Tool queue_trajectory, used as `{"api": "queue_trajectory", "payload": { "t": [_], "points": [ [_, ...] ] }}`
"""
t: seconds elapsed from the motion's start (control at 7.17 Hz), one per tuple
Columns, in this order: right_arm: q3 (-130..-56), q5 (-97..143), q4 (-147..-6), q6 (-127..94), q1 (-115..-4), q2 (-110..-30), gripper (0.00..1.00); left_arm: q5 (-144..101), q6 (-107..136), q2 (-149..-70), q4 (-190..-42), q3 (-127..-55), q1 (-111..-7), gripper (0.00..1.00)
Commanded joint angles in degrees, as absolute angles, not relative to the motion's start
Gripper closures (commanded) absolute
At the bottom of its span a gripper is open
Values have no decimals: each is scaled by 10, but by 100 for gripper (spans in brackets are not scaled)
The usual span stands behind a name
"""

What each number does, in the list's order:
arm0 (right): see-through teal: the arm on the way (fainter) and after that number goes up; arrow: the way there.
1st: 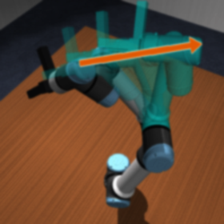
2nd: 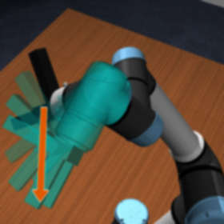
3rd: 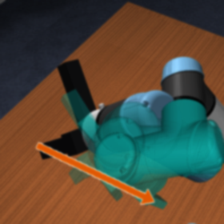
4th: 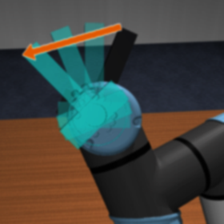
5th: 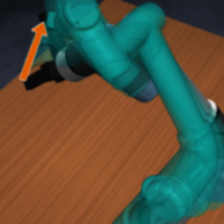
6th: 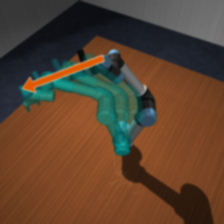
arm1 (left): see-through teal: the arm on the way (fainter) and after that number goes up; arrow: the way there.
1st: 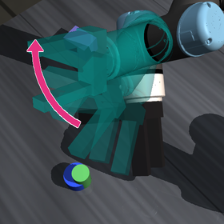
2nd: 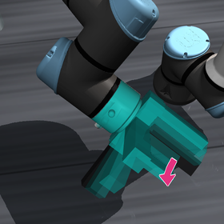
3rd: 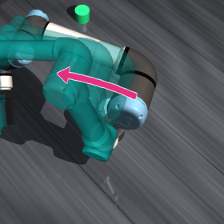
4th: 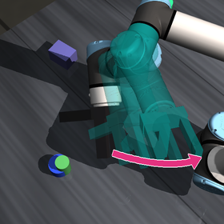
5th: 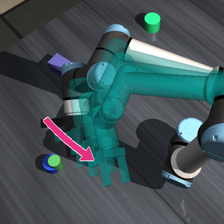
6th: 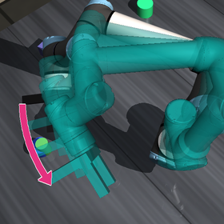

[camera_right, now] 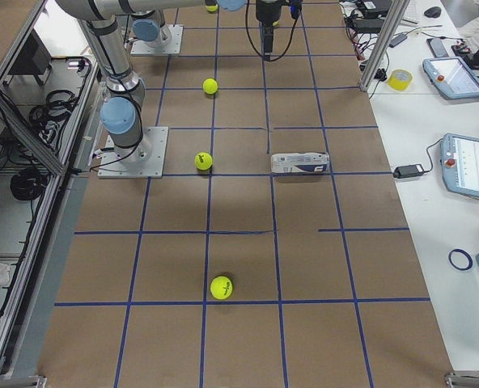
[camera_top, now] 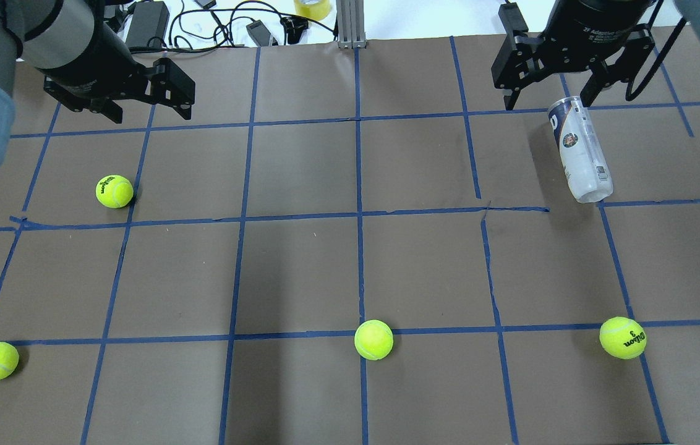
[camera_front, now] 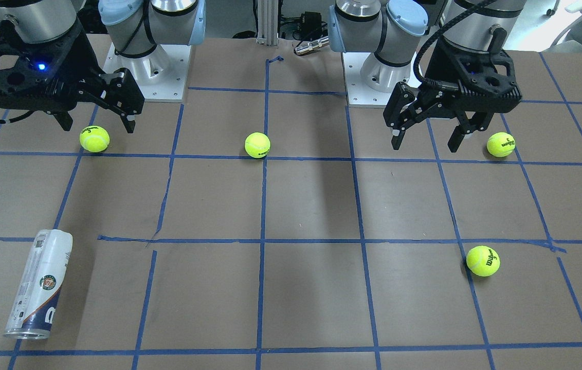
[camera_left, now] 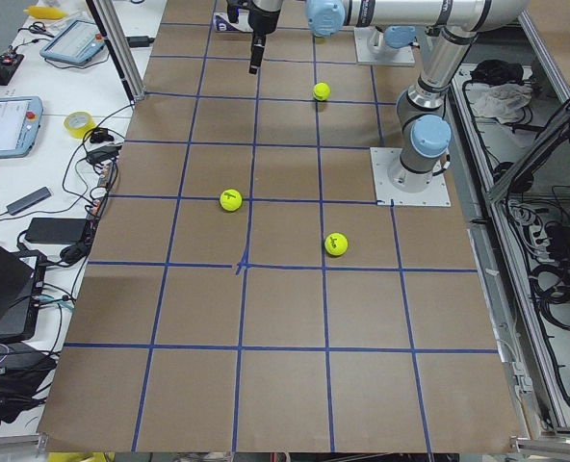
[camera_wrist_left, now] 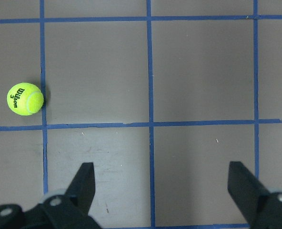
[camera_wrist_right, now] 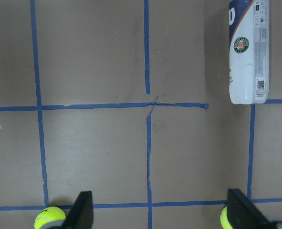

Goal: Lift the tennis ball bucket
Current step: 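Lower the right gripper over the white tennis ball can lying on its side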

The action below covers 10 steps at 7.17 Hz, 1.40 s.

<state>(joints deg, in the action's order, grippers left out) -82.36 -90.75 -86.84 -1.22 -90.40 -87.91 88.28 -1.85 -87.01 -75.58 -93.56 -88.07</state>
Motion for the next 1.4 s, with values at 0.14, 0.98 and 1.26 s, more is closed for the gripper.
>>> {"api": "queue_trajectory", "payload": {
  "t": [0.14, 0.98, 1.26],
  "points": [
    [-824, -910, -872, -11, -899, -869, 0, 882, -18, -869, -756, -936, -881, 0],
    [-765, -911, -1020, 45, -788, -680, 0, 882, -18, -867, -757, -937, -881, 0],
    [-752, -947, -1069, 87, -763, -613, 0, 883, -18, -867, -757, -937, -880, 0]
  ]
}}
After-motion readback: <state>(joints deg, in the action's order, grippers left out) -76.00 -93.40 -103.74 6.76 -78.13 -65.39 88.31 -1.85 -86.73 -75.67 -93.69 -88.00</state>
